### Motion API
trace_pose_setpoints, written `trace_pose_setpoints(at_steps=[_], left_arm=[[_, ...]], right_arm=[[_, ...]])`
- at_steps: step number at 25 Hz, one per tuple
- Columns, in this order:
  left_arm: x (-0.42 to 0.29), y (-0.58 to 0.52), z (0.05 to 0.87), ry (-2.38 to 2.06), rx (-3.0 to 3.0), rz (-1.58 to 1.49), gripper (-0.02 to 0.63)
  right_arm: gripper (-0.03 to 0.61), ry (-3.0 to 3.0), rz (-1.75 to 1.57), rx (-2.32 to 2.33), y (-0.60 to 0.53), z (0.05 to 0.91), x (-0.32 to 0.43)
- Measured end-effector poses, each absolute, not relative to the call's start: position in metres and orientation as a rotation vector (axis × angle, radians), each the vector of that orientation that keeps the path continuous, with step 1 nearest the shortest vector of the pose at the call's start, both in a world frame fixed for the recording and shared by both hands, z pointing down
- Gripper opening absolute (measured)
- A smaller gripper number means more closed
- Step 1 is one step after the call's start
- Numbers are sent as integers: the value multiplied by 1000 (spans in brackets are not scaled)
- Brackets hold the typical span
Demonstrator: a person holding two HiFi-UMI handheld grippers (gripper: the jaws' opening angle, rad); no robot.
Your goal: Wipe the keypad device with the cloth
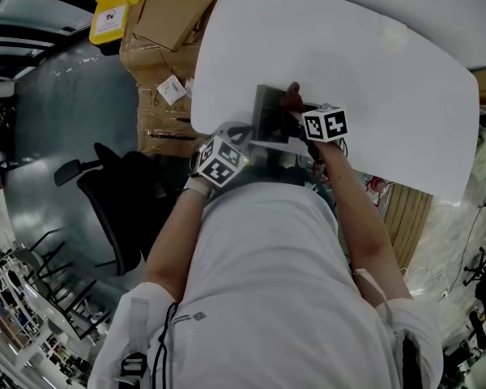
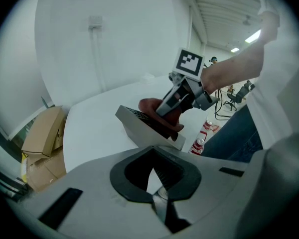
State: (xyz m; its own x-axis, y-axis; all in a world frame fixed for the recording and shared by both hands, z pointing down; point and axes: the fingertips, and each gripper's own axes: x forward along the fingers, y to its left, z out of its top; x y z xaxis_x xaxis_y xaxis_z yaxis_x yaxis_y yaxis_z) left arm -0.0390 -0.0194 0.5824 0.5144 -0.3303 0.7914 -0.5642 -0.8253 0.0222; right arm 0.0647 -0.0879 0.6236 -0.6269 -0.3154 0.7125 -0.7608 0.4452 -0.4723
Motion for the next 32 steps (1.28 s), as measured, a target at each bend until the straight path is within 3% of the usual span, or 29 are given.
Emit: trace_pose_setpoints(at_steps=[14,32], left_arm=[[-40,-21,586,-736,2479,1203,11],[-40,-20,585,-734,2478,1201,11]], right_arm=[[101,-2386,1032,851,-119,567,-2],[101,-2337,1121,955,-119,594,26]])
